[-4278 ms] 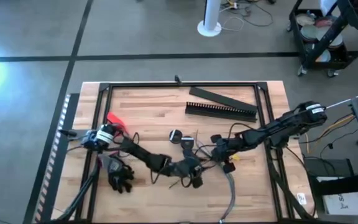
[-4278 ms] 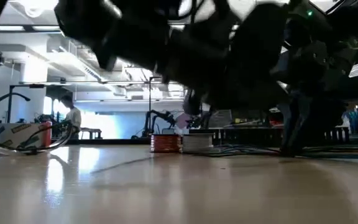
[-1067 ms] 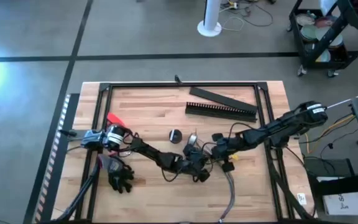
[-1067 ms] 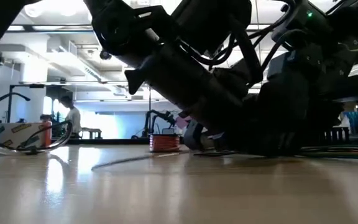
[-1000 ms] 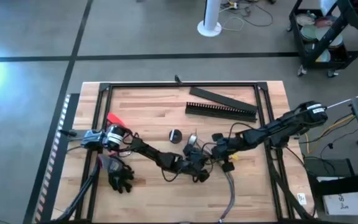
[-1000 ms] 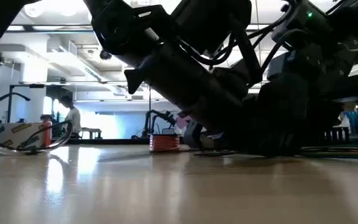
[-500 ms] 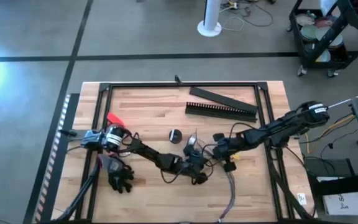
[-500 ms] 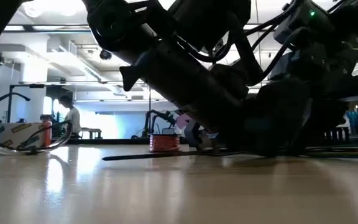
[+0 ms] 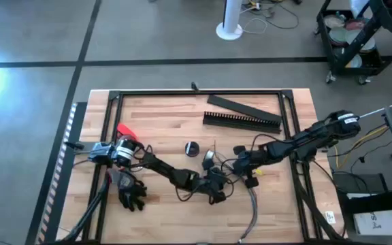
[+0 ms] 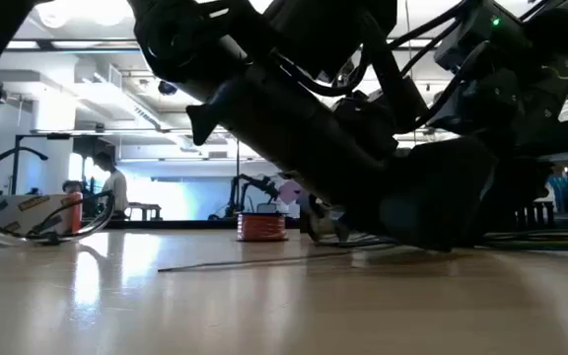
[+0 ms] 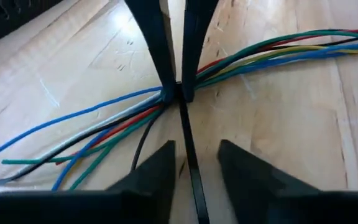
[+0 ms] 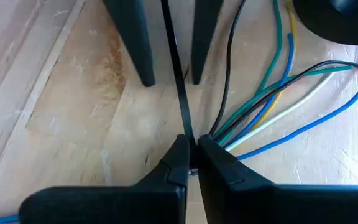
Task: Ziptie cables
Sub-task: Wrap the black zip tie on the cables
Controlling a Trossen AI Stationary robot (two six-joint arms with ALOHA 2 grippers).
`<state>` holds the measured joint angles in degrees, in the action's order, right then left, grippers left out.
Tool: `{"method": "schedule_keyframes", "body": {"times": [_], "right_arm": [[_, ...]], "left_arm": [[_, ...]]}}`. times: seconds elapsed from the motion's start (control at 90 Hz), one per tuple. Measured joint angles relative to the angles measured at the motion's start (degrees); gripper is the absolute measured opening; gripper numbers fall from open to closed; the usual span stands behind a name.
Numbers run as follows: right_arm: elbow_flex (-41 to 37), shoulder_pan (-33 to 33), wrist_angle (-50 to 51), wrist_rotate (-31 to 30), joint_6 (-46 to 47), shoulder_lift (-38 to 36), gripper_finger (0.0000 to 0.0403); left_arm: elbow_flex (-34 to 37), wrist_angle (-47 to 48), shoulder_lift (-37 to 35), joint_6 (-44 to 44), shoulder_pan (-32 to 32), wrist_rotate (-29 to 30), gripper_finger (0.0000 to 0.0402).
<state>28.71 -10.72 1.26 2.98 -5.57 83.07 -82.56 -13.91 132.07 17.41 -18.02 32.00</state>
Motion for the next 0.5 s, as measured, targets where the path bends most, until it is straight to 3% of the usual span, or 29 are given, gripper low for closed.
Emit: {"method": "schedule_keyframes", "body": {"times": [0.133, 0.211, 0.344, 0.5], "right_arm": [[0.0, 0.0, 0.0, 0.02, -0.25, 0.0, 0.0003], [0.0, 0.0, 0.0, 0.01, -0.22, 0.0, 0.0003], [0.0, 0.0, 0.0, 0.02, -0.06, -0.04, 0.0003], [0.0, -0.01, 0.14, 0.04, 0.6, -0.4, 0.0003]], "left_arm": [[-0.02, -0.31, 0.33, 0.16, 0.48, -0.06, 0.0138], [-0.1, -0.12, 0.33, 1.27, 0.61, -0.26, 0.0106], [-0.13, 0.03, 0.33, 1.62, 0.66, -0.16, 0.0017], [-0.13, 0.25, 0.33, 1.38, 0.07, 0.49, 0.0004]]}}
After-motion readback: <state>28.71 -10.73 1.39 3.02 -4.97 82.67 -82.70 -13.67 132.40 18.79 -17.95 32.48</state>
